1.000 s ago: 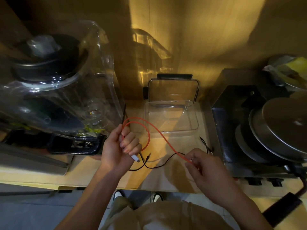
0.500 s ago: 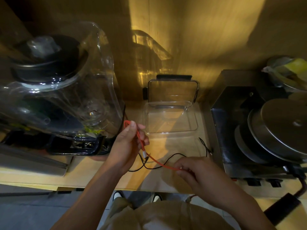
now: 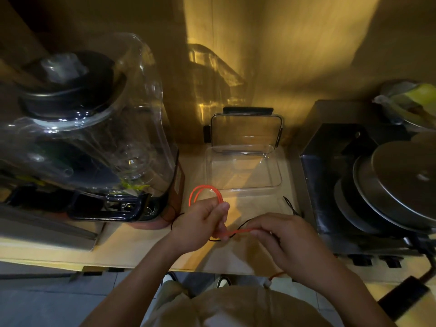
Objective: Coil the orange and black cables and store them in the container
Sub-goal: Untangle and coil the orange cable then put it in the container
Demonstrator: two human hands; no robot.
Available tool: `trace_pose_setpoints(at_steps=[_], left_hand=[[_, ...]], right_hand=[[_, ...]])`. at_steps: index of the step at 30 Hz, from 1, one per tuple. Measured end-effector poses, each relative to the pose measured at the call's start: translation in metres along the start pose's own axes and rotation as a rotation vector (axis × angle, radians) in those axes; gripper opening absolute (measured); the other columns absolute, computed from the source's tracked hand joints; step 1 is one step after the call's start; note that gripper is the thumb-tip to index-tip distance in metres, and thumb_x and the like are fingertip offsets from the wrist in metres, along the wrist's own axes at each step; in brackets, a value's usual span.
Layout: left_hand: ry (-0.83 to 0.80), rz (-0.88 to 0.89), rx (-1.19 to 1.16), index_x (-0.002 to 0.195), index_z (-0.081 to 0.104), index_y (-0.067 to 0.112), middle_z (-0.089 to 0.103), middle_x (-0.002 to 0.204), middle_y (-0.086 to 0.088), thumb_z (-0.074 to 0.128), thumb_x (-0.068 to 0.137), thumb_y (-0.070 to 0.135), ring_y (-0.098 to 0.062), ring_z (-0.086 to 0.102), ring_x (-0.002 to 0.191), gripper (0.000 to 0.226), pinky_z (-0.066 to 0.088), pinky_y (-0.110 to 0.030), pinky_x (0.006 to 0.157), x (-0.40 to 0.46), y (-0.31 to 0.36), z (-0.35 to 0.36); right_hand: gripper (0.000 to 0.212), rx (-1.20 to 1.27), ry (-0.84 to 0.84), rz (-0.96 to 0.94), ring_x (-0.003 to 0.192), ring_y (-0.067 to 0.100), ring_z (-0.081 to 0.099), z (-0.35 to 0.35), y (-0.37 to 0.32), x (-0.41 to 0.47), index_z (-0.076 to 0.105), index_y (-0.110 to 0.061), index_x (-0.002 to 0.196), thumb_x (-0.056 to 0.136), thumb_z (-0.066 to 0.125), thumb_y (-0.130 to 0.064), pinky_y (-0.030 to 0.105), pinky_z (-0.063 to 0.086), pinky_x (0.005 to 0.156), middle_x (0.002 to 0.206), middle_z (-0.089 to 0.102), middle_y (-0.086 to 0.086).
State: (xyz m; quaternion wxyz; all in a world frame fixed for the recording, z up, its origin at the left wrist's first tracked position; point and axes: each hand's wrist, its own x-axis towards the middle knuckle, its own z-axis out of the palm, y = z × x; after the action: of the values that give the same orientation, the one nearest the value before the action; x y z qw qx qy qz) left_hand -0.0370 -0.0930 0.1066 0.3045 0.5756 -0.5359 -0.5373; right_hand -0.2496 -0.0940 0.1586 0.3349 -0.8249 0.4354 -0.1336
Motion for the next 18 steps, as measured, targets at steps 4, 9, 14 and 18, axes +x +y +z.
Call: trace_pose_setpoints(at_steps=[4,9,14,18], left_hand=[[-0.05,0.056,0.21,0.073,0.05,0.019,0.058,0.049,0.0,0.041,0.104,0.031,-0.01,0.055,0.042,0.035,0.044,-0.024,0.05,0.001,-0.006,0.003],[-0.017,0.185,0.421,0.063,0.051,0.026,0.05,0.054,0.01,0.044,0.102,0.036,-0.004,0.049,0.054,0.041,0.039,-0.024,0.057,0.001,-0.009,0.0],[-0.006,0.138,0.428,0.057,0.047,0.006,0.043,0.049,-0.001,0.036,0.099,0.052,-0.011,0.042,0.047,0.063,0.041,-0.04,0.057,0.0,-0.008,-0.012],[0.051,0.149,0.351,0.052,0.038,0.006,0.032,0.046,0.004,0.042,0.096,0.057,-0.009,0.032,0.043,0.067,0.032,-0.036,0.051,-0.005,-0.003,-0.022]], right_hand=[[0.026,0.0,0.07,-0.003,0.084,0.002,0.065,-0.001,0.001,0.002,0.067,-0.035,0.104,0.092,0.045,-0.044,0.033,0.054,0.072,0.091,0.071,-0.017],[0.017,-0.004,0.149,0.032,0.076,0.0,0.064,0.0,0.008,0.004,0.068,-0.033,0.096,0.088,0.057,-0.044,0.029,0.054,0.067,0.083,0.07,-0.018],[0.016,-0.004,0.227,0.083,0.076,0.002,0.065,-0.003,0.019,0.005,0.07,-0.028,0.095,0.084,0.065,-0.037,0.03,0.056,0.069,0.083,0.07,-0.013],[0.009,-0.033,0.264,0.091,0.078,0.0,0.063,-0.008,0.028,0.006,0.07,-0.029,0.094,0.085,0.068,-0.029,0.025,0.054,0.068,0.086,0.067,-0.017]])
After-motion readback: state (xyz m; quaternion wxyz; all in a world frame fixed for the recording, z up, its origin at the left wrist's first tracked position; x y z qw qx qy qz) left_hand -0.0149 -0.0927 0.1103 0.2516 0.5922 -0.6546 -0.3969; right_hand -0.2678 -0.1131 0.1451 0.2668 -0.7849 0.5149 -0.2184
